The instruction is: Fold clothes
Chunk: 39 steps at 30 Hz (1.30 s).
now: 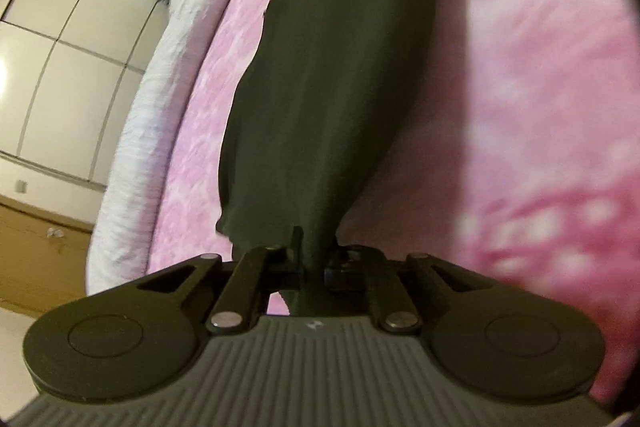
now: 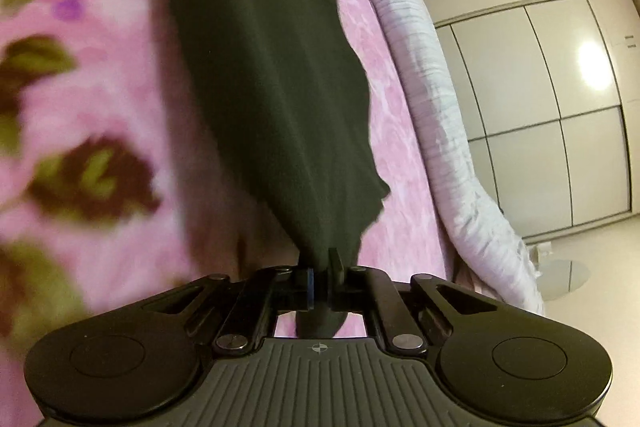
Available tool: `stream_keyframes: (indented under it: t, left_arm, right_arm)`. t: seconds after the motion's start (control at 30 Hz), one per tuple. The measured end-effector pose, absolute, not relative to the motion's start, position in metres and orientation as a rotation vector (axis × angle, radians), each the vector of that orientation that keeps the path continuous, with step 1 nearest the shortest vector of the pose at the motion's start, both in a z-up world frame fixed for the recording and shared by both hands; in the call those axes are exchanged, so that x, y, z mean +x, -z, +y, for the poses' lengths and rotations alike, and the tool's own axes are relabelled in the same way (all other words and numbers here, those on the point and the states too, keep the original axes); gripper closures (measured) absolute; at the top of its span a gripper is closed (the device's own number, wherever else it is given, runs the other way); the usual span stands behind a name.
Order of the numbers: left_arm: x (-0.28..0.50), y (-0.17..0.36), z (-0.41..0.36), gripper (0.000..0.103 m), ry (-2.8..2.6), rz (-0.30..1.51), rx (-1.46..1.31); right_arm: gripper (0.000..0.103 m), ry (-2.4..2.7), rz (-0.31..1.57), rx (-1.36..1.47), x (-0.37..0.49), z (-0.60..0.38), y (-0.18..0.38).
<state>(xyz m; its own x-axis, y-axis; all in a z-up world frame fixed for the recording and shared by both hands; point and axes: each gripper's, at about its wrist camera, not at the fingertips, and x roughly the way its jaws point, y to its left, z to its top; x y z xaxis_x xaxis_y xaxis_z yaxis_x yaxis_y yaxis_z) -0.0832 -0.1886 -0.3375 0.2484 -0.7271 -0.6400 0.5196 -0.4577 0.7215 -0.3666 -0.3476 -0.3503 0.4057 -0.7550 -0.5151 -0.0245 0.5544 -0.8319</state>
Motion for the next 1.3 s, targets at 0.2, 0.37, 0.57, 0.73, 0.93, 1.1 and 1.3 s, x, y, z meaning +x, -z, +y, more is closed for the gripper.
stream_keyframes:
  t: [0.2, 0.37, 0.57, 0.73, 0.93, 1.1, 1.3]
  left_arm:
    - [-0.158, 0.329, -0.11, 0.096, 1.651, -0.19, 1.451]
    - [-0.18, 0.347, -0.088, 0.093, 1.657, -0.193, 1.466]
    - [-0.144, 0.327, -0.066, 0.086, 1.661, 0.016, 1.355]
    - [-0.108, 0.31, -0.059, 0.086, 1.603, 0.094, 1.264]
    - [-0.08, 0.314, -0.103, 0.077, 1.553, -0.036, 1.253]
    - [-0.06, 0.331, -0.154, 0.077, 1.604, -0.008, 1.275]
    - [-0.044, 0.342, -0.195, 0.077, 1.645, 0.022, 1.248]
  right_arm:
    - [0.1, 0.59, 1.135, -0.833, -0.439, -0.32, 0.337]
    - [0.1, 0.615, 1.184, -0.81, -0.47, -0.308, 0.35]
    - [0.092, 0.754, 1.286, -0.836, -0.477, -0.308, 0.352]
    - [0.086, 0.848, 1.208, -0.699, -0.466, -0.286, 0.322]
    - [0.063, 0.681, 1.017, -0.575, -0.393, -0.234, 0.299]
    - [0.062, 0.531, 0.911, -0.507, -0.33, -0.195, 0.291]
    - [0.061, 0.453, 0.885, -0.523, -0.281, -0.176, 0.295]
